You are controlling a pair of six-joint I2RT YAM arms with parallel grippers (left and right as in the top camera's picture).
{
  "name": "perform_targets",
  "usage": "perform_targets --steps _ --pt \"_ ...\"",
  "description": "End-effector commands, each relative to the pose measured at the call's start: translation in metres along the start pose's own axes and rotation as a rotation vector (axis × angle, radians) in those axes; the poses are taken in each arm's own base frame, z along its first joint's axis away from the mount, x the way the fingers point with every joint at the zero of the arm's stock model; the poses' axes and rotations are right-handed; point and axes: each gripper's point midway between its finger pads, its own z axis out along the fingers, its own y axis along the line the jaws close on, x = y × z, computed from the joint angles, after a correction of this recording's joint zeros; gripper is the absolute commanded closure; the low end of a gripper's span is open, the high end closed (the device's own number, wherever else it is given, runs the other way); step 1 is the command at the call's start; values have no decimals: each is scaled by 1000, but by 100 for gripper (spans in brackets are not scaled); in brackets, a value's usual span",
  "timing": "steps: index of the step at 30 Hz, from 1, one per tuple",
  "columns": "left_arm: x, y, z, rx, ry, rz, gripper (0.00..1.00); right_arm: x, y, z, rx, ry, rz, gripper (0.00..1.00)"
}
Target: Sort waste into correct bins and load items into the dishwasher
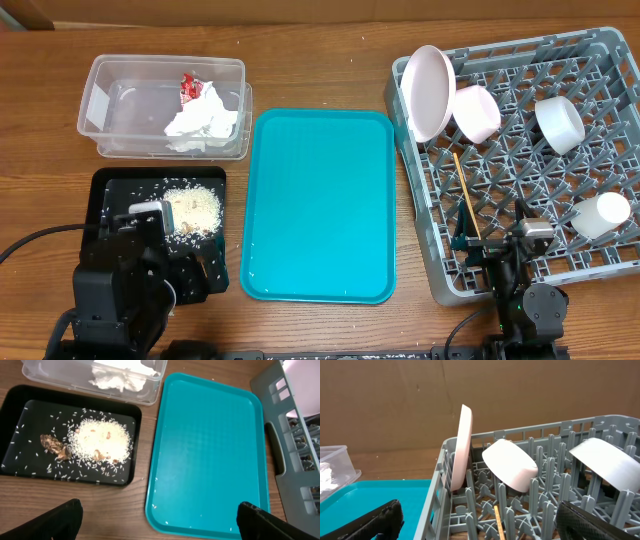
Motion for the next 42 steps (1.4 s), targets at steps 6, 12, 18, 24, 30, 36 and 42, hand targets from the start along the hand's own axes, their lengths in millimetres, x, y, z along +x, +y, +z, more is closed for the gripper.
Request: perform_targets --steps 6,12,18,24,30,36,42 --pt "13 18 18 -39 -122 14 0 2 1 0 -2 -3 2 0" --pt "24 20 61 36 -314 23 0 2 1 0 -2 -3 2 0" --pt "17 18 85 97 -505 29 0 2 1 0 -2 -3 2 0" --pt "2 9 91 178 -712 63 0 2 1 0 -2 -3 2 0" --pt "-9 3 93 221 -883 125 0 2 1 0 -2 -3 2 0" --pt "11 9 117 181 -763 164 0 2 1 0 -2 -3 2 0" --pt "20 14 127 159 -712 158 0 2 1 0 -2 -3 2 0"
